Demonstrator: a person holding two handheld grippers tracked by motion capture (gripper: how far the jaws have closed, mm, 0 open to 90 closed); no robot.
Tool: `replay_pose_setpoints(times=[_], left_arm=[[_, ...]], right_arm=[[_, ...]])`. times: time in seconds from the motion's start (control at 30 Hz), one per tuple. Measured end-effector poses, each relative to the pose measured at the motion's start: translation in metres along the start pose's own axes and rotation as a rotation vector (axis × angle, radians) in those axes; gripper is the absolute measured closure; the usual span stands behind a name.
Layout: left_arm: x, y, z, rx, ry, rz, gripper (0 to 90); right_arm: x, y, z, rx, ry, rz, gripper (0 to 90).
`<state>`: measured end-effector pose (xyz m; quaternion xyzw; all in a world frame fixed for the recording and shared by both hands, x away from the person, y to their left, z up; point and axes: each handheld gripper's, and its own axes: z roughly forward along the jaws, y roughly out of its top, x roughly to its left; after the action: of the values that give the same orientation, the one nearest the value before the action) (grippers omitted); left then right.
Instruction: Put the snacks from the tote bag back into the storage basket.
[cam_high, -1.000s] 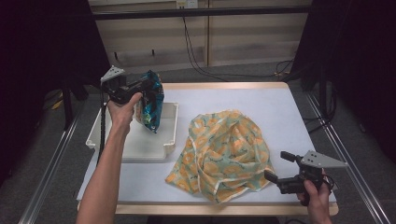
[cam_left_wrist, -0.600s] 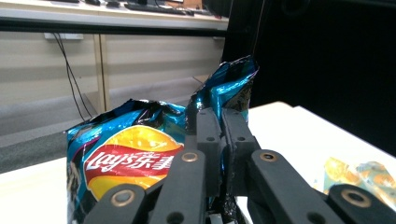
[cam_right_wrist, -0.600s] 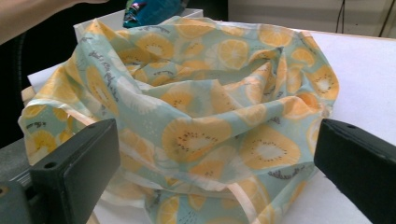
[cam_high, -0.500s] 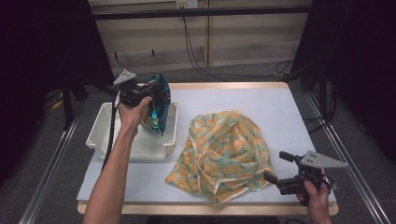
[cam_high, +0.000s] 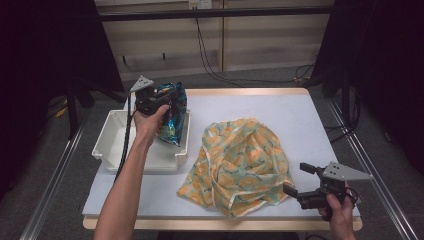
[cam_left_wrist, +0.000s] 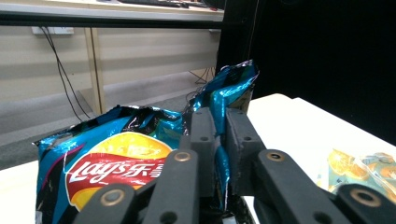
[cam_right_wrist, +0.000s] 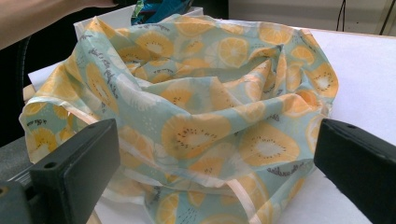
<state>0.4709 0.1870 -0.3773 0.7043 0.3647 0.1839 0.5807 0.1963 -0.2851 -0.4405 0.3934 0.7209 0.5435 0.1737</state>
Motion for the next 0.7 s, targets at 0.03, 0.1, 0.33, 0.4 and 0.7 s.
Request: replay_pose_setpoints(times=[0.03, 0.1, 0.33, 0.4, 0.7], left_arm=[[-0.0006, -0.0014, 0.0008, 0.008, 0.000, -0.005, 78.1], [-0.0018, -0.0026, 0.0004, 0.018, -0.008, 0.005, 77.6], [-0.0024, -0.0043, 0.0010, 0.037, -0.001, -0.002, 69.5], [-0.0027, -0.0047, 0.0012, 0.035, -0.004, -0.008, 68.1], [-0.0052, -0.0056, -0.0001, 0.081, -0.028, -0.019, 55.5]], right_arm=[[-0.0001, 0.0002, -0.0001, -0.001, -0.001, -0.001, 0.0], [-0.0001, 0.0003, -0.0003, -0.002, 0.002, -0.002, 0.0], [-0.0001, 0.0000, 0.0008, 0.003, 0.006, -0.007, 0.0], [-0.0001, 0.0001, 0.0007, 0.002, 0.006, -0.004, 0.0], [-0.0015, 0.0006, -0.0010, 0.000, 0.000, -0.013, 0.0]])
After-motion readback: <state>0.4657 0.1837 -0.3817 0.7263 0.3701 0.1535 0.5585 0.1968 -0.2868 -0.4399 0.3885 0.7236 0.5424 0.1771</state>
